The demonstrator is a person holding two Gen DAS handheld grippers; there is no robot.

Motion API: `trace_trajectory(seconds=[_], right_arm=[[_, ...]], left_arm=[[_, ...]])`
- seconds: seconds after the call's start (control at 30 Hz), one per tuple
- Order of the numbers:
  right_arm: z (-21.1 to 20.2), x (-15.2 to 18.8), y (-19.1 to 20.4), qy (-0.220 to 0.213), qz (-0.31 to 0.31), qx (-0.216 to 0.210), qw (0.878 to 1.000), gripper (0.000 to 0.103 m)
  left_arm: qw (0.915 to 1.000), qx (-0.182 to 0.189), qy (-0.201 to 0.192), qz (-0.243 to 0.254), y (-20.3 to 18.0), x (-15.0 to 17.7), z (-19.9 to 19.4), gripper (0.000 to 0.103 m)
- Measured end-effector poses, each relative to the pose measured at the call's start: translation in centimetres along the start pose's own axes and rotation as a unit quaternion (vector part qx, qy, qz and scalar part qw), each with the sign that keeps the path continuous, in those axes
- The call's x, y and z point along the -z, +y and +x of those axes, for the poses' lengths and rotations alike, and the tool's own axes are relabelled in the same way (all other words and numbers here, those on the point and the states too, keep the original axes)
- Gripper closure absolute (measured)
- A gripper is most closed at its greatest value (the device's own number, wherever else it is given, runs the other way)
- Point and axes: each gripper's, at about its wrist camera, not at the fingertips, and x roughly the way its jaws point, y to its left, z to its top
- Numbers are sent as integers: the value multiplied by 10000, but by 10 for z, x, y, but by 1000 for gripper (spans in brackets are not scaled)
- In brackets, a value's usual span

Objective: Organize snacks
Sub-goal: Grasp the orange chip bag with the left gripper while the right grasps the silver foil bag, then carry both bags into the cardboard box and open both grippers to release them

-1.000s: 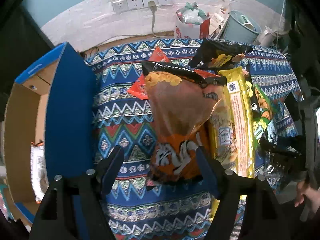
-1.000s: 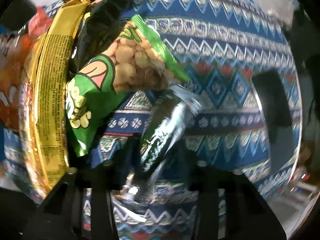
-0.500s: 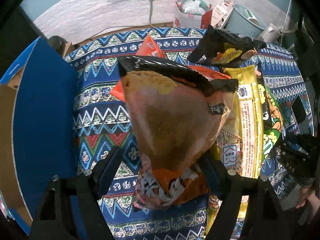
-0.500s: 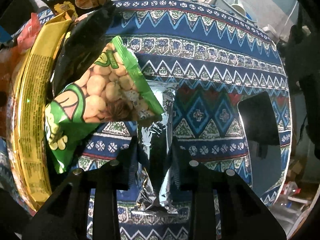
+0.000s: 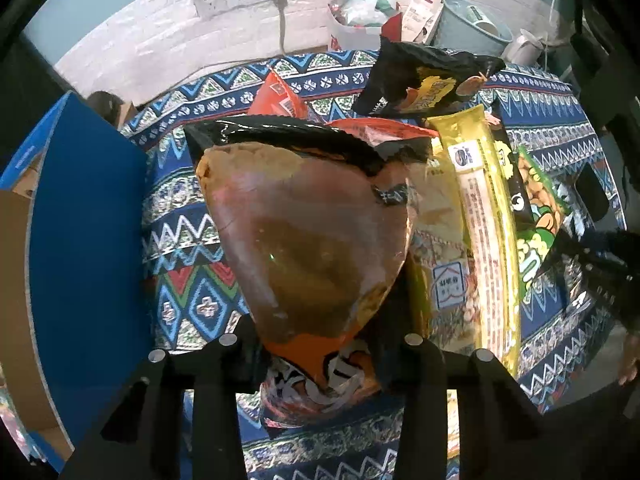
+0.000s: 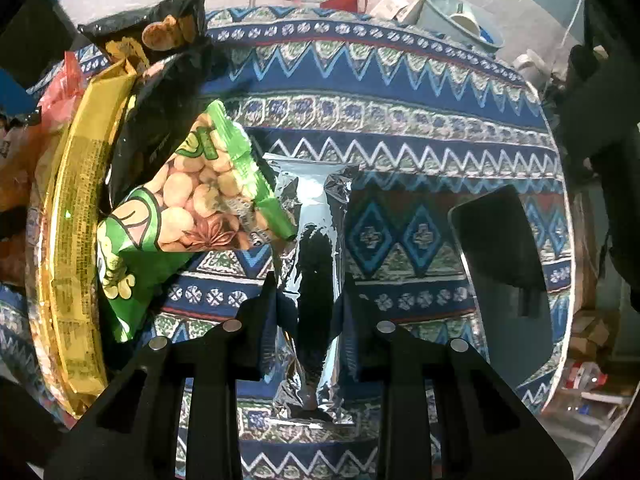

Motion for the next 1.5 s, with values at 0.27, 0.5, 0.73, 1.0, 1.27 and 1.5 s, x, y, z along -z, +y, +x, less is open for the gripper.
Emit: trace_trajectory(seconds=[0.27,0.5,0.73,1.0,1.27,1.5], right_arm=[[-26,-6,-16,-315,31,156,9994,77],[-59,-4,3,-713,-116,262,9970,77],[-91,-3,31,-1114,-334,141,9931,77],[-119,-10,57,-1448,-527,-76,9880,77],[-143,-17,88,-1708,-776,-283,9818,77],[-164,-24,119,-1870,-1002,-457,9762,77]], left_arm=[[9995,-235,-207,44,1,16,-27,63],[9983,-403,-426,9,11,20,-53,63],[9964,-423,-727,40,19,29,-79,63],[9939,-380,-1034,-90,33,34,-106,63],[9927,-274,-1135,-289,55,40,-122,63],[9897,-315,-1347,-380,72,49,-138,63]])
